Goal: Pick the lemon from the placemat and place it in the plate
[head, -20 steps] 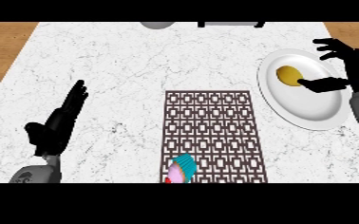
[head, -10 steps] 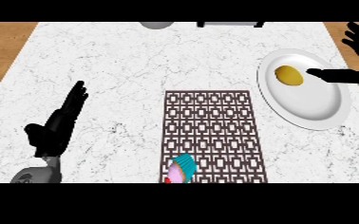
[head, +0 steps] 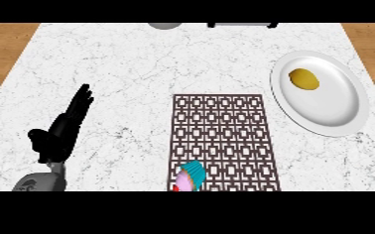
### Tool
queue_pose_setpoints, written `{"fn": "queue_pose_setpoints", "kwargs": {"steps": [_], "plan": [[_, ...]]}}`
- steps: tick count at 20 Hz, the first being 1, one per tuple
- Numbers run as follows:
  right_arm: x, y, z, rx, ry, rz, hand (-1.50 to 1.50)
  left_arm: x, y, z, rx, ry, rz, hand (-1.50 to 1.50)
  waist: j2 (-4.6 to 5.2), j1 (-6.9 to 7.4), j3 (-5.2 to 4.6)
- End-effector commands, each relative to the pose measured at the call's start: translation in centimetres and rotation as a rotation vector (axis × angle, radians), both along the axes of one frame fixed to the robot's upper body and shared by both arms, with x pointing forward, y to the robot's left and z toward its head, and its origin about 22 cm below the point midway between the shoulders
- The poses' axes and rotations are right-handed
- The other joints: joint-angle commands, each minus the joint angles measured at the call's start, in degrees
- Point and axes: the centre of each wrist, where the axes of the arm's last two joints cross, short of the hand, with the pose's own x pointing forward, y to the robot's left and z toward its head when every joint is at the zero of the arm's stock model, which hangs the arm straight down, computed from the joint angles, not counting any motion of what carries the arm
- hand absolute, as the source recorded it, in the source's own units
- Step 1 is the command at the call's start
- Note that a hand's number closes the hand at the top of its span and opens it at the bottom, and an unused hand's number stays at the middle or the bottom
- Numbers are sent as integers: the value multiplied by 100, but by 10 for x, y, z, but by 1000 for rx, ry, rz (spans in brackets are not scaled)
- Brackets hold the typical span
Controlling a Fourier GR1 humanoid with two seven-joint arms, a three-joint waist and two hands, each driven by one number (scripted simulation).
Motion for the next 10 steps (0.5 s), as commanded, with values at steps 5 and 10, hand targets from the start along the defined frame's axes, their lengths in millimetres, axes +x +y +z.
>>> {"fn": "queue_pose_setpoints", "kwargs": {"steps": [5, 10], "plan": [[-77, -51, -18, -20, -29, 66, -150, -1, 1, -3, 11, -6, -8, 0, 51, 78, 27], [-91, -59, -17, -77, -15, 96, -150, 0, 3, 10, 3, -21, -23, 0, 35, 126, 38]]}}
